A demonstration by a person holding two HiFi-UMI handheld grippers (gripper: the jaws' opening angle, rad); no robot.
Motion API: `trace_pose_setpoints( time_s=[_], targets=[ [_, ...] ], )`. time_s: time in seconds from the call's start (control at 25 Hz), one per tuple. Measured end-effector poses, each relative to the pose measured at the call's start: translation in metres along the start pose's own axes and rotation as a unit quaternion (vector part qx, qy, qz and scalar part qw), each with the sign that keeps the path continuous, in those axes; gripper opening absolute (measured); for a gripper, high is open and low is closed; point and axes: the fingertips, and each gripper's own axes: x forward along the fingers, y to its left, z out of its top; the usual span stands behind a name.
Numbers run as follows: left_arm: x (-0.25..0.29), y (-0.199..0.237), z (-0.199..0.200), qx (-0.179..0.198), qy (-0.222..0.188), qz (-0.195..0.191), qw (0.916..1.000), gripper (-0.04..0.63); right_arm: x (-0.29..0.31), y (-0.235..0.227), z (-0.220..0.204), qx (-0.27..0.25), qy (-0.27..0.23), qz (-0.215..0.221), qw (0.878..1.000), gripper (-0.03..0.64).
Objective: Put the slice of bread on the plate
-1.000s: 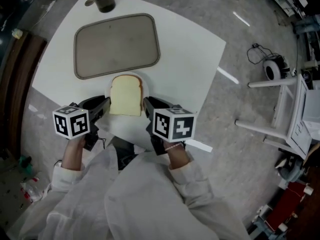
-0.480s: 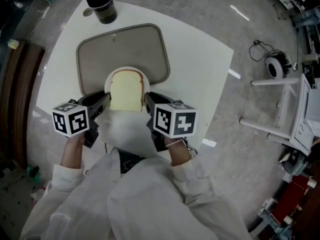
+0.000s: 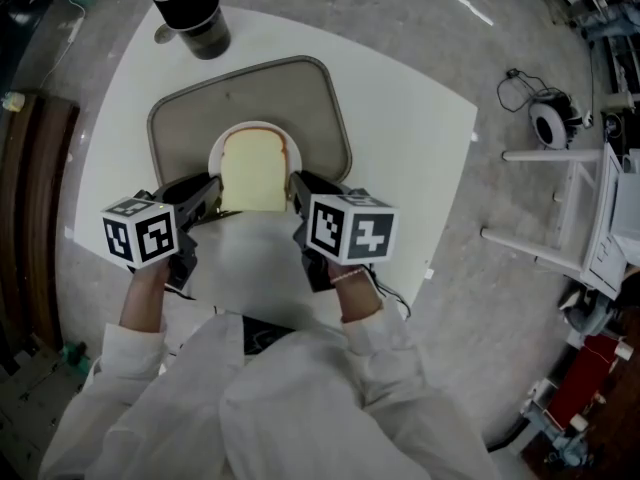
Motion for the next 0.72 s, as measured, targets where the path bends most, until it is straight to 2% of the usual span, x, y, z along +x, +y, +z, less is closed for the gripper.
trace_pose_setpoints(
  time_s=[0.16, 0.36, 0.72],
  targets=[
    [0.007, 0.017, 0.011, -0.002, 0.007, 0.001, 1.0000, 0.078, 0.018, 0.003, 0.014, 0.000, -0.001, -0.005, 1.000, 0.052],
    [0.014, 0.031, 0.017, 0.021, 0.021, 0.013, 0.9995, 0.078, 0.033, 0.001, 0.021, 0.008, 0.003, -0.008, 1.000, 0.052],
    [0.024, 0.042, 0.022, 0.012, 0.019, 0.022, 0.9995, 0.078, 0.044, -0.005, 0.022, 0.000, 0.016, -0.021, 1.000, 0.052]
  ],
)
